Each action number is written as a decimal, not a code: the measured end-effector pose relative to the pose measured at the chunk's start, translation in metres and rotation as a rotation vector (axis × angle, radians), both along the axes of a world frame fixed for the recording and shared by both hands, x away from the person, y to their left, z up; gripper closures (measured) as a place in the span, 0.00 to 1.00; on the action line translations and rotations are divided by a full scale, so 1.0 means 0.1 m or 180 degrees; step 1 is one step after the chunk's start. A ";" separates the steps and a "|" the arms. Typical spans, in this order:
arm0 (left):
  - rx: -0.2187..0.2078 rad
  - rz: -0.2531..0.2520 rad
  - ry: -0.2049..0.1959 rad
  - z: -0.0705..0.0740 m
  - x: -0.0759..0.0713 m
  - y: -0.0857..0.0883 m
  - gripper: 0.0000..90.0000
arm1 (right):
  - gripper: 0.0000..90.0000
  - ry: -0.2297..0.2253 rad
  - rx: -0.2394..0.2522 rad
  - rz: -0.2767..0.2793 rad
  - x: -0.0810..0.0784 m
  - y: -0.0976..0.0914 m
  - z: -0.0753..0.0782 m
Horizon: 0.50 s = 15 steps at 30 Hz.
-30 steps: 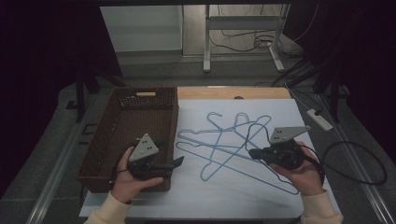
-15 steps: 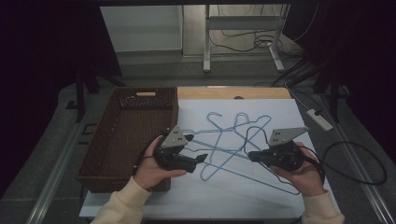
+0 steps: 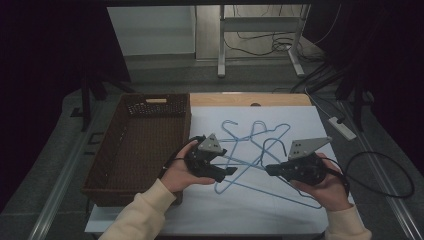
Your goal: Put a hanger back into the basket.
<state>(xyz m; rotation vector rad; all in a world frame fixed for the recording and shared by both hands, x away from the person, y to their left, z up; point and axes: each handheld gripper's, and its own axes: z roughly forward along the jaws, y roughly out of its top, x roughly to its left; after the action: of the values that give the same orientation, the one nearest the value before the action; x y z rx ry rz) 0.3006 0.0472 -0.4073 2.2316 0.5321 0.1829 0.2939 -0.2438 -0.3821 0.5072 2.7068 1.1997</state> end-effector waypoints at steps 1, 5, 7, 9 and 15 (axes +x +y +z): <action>0.0053 -0.0048 -0.0005 -0.01 0.00 -0.02 0.41 | 0.98 -0.0002 -0.0003 0.0024 -0.01 0.01 0.00; 0.0240 -0.0189 -0.0021 -0.04 0.01 -0.11 0.54 | 0.98 0.0002 -0.0019 0.0117 -0.02 0.03 0.00; 0.0336 -0.0283 -0.0033 -0.05 0.00 -0.15 0.65 | 0.98 -0.0001 -0.0028 0.0143 -0.02 0.05 0.00; 0.0384 -0.0322 -0.0049 -0.06 -0.01 -0.18 0.75 | 0.98 0.0004 -0.0033 0.0144 -0.02 0.05 -0.01; 0.0471 -0.0411 -0.0114 -0.03 -0.04 -0.19 0.90 | 0.98 -0.0006 0.0002 0.0080 0.00 0.03 -0.03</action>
<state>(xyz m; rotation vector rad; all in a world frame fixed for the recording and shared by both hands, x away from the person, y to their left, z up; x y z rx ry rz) 0.2965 0.0281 -0.4100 2.3931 0.3637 0.2006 0.2935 -0.2408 -0.3847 0.4733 2.7192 1.2068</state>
